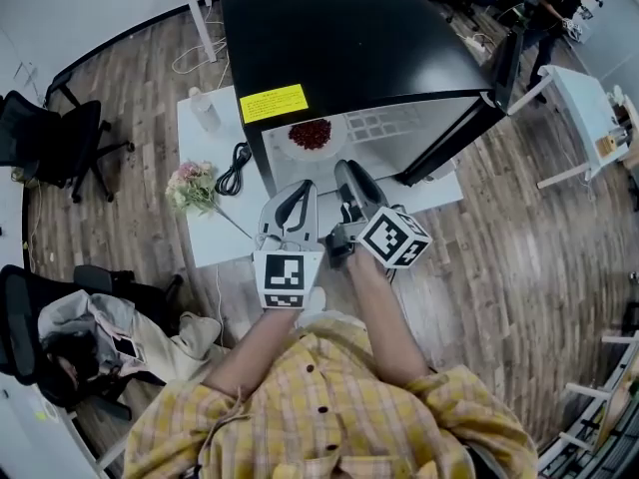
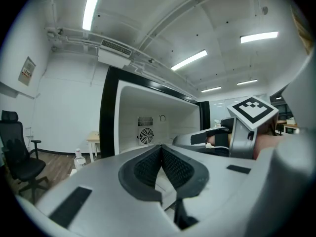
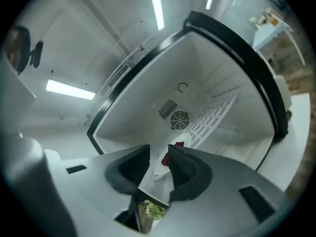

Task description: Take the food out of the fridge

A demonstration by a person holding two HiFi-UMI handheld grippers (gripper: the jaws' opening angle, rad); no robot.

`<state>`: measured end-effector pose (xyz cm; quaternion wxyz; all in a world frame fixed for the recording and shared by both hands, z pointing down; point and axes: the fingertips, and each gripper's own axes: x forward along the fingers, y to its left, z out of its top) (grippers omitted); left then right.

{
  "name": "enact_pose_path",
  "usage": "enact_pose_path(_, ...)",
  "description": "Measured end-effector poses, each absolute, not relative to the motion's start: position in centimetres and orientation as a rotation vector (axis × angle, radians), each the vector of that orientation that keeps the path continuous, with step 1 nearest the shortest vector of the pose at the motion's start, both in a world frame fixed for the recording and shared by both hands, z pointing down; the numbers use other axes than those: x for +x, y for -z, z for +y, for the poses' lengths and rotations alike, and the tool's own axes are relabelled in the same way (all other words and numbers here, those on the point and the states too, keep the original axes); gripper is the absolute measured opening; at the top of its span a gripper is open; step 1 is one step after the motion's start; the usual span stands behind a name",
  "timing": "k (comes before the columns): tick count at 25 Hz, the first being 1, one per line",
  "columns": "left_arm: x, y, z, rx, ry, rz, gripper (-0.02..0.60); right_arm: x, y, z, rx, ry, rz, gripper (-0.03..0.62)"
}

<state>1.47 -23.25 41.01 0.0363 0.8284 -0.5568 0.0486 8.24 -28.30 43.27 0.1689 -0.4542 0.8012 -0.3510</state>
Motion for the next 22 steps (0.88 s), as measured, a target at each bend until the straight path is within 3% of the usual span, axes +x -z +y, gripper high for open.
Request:
enact_pose_path(5,0.6,-41.8,-23.9,2.502,-0.179,-1.74,0.008,8.5,-45.8,-30.5,-1.134,1.299,1.991,0.184)
enact_pose_path(12,-0.2,-43.2,-24.3,2.446,-0.216,-1.757,0.008,8.3,-49.3,-32.3,-1.058,1.528,1.758,0.185)
enact_pose_path(22,-0.4,-43.6,-24.0,2.423,-0.218,-1.759,0.008,7.0,-50.3,-33.5,-1.014,1.597,1.695,0.101)
